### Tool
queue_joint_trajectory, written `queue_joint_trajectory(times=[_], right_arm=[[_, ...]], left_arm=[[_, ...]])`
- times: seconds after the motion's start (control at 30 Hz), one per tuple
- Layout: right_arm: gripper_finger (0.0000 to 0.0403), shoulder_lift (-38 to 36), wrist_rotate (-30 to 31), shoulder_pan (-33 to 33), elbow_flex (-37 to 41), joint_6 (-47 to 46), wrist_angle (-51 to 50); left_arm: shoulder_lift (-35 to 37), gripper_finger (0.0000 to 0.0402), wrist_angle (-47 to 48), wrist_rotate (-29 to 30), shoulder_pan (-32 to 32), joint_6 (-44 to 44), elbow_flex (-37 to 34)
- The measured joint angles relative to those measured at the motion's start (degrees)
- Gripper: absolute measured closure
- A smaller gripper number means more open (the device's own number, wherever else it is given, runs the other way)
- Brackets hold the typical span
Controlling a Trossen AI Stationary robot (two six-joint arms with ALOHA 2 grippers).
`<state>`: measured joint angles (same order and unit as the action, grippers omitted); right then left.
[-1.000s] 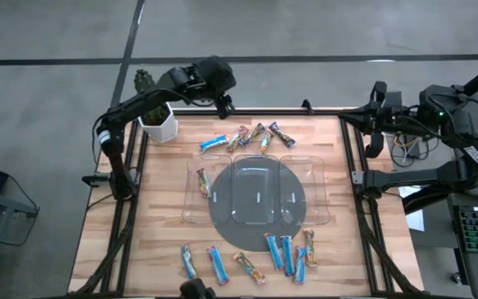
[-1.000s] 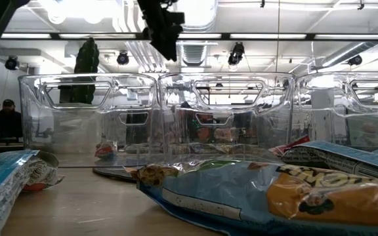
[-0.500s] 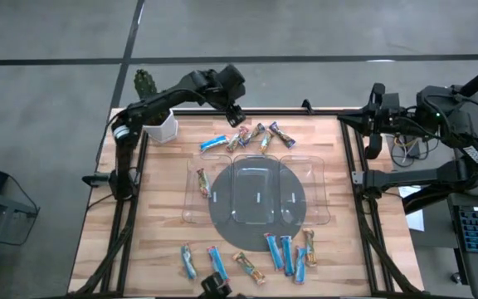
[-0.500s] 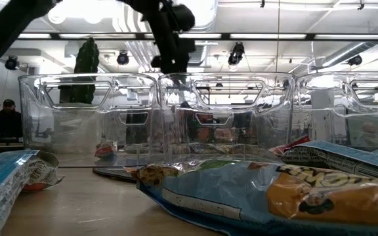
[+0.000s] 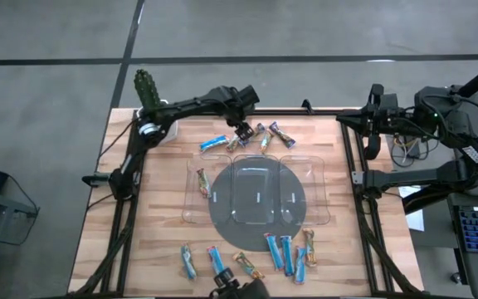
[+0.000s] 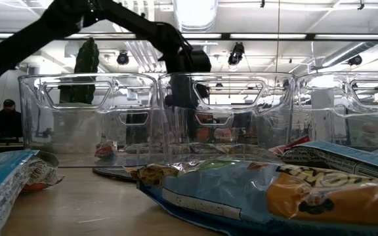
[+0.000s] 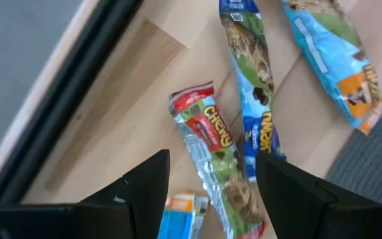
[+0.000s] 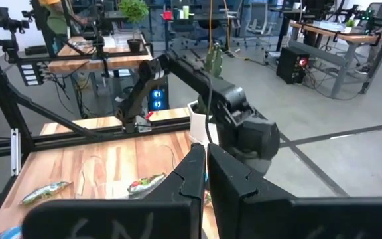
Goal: Pick and place Granola Bars by type
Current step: Put the red granola bar into the left transparent bin
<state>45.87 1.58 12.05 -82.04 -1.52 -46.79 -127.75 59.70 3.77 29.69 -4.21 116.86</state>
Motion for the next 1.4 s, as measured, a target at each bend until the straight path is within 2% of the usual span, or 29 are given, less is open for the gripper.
queue_joint_trajectory(times=[0.47, 1.17, 1.3, 1.4], right_arm=[[0.0394, 0.02, 0.04, 0.00, 0.00, -0.48, -0.17], [0.0394, 0.02, 0.11, 0.00, 0.00, -1.46, -0.13], [0.0394, 0.02, 0.11, -0.02, 0.00, -1.45, -0.13], [0.0394, 0.02, 0.11, 0.00, 0.00, -1.34, -0.13]], left_arm=[[-3.89, 0.0197, -2.58, -1.48, 0.00, -6.87, 0.04], [-7.97, 0.0198, -3.43, -1.38, 0.00, -8.20, 0.04], [-7.97, 0.0214, -3.33, -1.38, 0.00, -8.31, 0.04], [-7.97, 0.0244, -2.84, -1.39, 0.00, -8.31, 0.04]])
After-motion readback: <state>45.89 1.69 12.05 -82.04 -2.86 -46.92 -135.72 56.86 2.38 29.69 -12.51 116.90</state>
